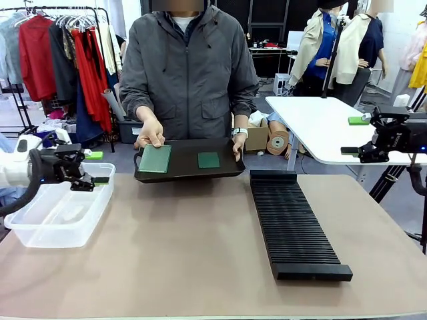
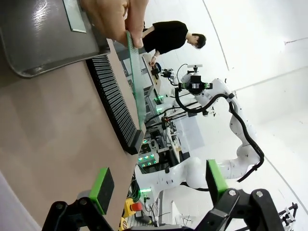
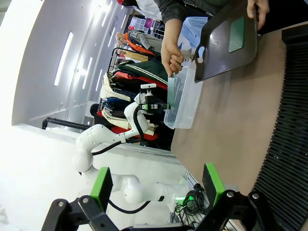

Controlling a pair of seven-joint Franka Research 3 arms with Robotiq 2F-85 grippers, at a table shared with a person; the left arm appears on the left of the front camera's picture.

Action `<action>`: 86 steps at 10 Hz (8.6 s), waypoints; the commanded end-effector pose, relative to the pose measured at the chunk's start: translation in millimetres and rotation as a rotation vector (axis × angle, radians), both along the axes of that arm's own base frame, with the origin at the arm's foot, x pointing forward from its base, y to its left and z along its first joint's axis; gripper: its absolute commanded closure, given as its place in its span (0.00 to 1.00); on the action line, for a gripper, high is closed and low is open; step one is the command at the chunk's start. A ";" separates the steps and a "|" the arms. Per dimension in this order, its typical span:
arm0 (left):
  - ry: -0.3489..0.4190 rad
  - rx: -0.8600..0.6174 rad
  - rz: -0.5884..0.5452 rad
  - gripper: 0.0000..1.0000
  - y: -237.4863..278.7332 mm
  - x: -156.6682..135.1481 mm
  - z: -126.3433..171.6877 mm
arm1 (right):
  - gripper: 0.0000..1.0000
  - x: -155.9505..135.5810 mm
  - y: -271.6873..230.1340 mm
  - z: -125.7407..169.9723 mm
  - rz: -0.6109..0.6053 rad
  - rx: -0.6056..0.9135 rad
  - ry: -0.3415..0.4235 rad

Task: Sort PCBs into racks and boxes based on the side picked up.
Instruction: Pick up the Blank PCB handed by the Human, then if the short side of the Blank PCB is picked up, insert it into the PCB Rack ; if the long side is picked up, place it in the Organizing box.

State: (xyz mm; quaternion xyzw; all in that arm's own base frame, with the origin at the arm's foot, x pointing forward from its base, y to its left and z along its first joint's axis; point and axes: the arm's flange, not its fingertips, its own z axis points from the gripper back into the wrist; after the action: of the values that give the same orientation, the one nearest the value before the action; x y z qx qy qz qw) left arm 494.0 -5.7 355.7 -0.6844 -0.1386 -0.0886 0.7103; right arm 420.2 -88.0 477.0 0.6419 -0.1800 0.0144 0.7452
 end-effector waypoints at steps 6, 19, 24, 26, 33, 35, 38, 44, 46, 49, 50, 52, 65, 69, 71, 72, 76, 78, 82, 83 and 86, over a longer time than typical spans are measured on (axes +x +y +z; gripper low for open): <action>-0.098 -0.017 -0.042 0.00 -38.4 59.6 -14.6 | 0.00 -0.8 -1.5 3.0 0.012 -0.003 0.004; -0.053 -0.043 -0.069 0.30 -105.9 98.9 -19.4 | 0.00 -0.8 -1.5 3.0 0.012 -0.003 0.004; -0.042 -0.033 -0.081 1.00 -109.4 98.5 -21.1 | 0.00 -0.8 -1.5 3.0 0.012 -0.003 0.004; -0.036 -0.042 -0.083 1.00 -109.4 99.0 -21.2 | 0.00 -0.8 -1.5 3.0 0.012 -0.003 0.004; -0.032 -0.028 -0.091 1.00 -106.2 94.6 -25.7 | 0.00 -0.8 -1.5 3.0 0.012 -0.003 0.004; -0.032 -0.028 -0.091 1.00 -106.2 94.6 -25.7 | 0.00 -0.8 -1.5 3.0 0.012 -0.003 0.004; -0.032 -0.028 -0.091 1.00 -106.2 94.6 -25.7 | 0.00 -0.8 -1.5 3.0 0.012 -0.003 0.004; -0.032 -0.028 -0.091 1.00 -106.2 94.6 -25.7 | 0.00 -0.8 -1.5 3.0 0.012 -0.003 0.004; -0.032 -0.028 -0.091 1.00 -106.2 94.6 -25.7 | 0.00 -0.8 -1.5 3.0 0.012 -0.003 0.004; -0.032 -0.028 -0.091 1.00 -106.2 94.6 -25.7 | 0.00 -0.8 -1.5 3.0 0.012 -0.003 0.004; -0.032 -0.028 -0.091 1.00 -106.2 94.6 -25.7 | 0.00 -0.8 -1.5 3.0 0.012 -0.003 0.004; -0.015 -0.023 -0.078 1.00 -104.7 96.1 -26.5 | 0.00 -0.8 -1.5 3.0 0.012 -0.003 0.004; 0.135 0.340 -0.073 1.00 -20.0 99.2 52.8 | 0.00 -0.8 -1.5 3.0 0.012 -0.003 0.004; 0.112 0.660 -0.081 1.00 29.1 85.3 103.4 | 0.00 -0.8 -1.5 3.0 0.012 -0.003 0.004; 0.081 0.825 -0.008 1.00 40.9 80.9 113.3 | 0.00 -0.8 -1.5 3.0 0.012 -0.003 0.004; 0.081 0.881 0.050 1.00 47.4 78.2 118.9 | 0.00 -0.8 -1.5 3.0 0.012 -0.003 0.004; 0.103 1.041 0.150 1.00 57.2 55.8 124.3 | 0.00 -0.8 -1.5 3.0 0.012 -0.003 0.004; 0.116 1.073 0.153 1.00 56.8 49.5 119.4 | 0.00 -0.8 -1.5 3.0 0.012 -0.003 0.004; 0.145 1.116 0.133 1.00 61.2 58.0 79.0 | 0.00 -0.8 -1.5 3.0 0.012 -0.003 0.004; 0.149 1.121 0.144 1.00 64.8 61.8 68.6 | 0.00 -0.8 -1.5 3.0 0.012 -0.003 0.004; 0.162 1.089 0.149 1.00 70.7 68.1 42.6 | 0.00 -0.8 -1.5 3.0 0.012 -0.003 0.004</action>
State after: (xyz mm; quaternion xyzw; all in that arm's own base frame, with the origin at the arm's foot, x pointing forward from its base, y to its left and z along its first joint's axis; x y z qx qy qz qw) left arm 562.1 64.9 400.9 -0.2045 -0.0581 -0.0444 0.9761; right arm 420.2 -88.1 477.0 0.6421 -0.1797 0.0145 0.7451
